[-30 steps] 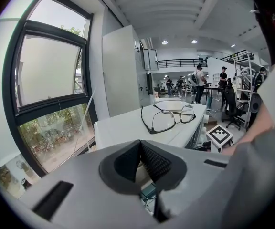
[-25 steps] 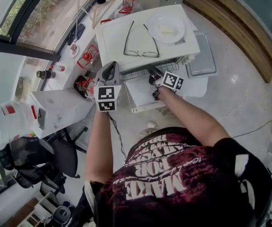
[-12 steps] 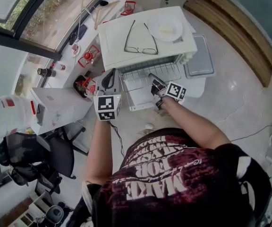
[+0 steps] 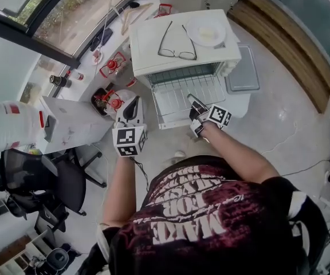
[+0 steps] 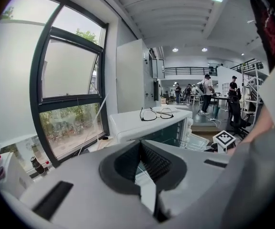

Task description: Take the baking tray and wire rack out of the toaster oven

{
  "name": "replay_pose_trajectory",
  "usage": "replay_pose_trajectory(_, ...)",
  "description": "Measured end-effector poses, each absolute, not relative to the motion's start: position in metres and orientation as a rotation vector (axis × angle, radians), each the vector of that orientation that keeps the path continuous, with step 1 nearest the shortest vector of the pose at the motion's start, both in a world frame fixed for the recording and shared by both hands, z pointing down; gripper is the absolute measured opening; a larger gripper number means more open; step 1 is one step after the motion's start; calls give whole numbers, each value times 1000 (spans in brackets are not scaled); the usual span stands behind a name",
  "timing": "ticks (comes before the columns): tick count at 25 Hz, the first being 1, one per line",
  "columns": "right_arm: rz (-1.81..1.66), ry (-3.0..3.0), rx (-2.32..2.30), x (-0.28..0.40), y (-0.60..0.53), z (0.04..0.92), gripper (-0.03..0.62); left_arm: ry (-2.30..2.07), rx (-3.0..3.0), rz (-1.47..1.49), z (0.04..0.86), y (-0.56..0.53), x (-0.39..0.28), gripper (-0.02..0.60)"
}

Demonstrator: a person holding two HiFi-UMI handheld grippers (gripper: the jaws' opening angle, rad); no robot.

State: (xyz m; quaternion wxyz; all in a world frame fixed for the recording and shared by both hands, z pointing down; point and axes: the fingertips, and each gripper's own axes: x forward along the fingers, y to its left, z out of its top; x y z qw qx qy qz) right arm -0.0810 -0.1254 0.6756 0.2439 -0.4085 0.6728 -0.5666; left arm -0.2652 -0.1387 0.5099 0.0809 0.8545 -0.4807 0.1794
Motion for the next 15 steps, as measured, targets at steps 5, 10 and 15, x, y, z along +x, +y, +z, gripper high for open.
replay_pose_trajectory(5,-1549,1833,-1105,-78,-96,667,6,-1433,2559,508,504,-115,-272,6)
replay_pose_trajectory(10,-1561,1823,-1091,-82,-69,664,6,-1417,2575,481,503,-94,-273,6)
replay_pose_trajectory(15,-1573,1805,-1107,-73,-21,657,6,-1372,2590,453,505,-63,-262,6)
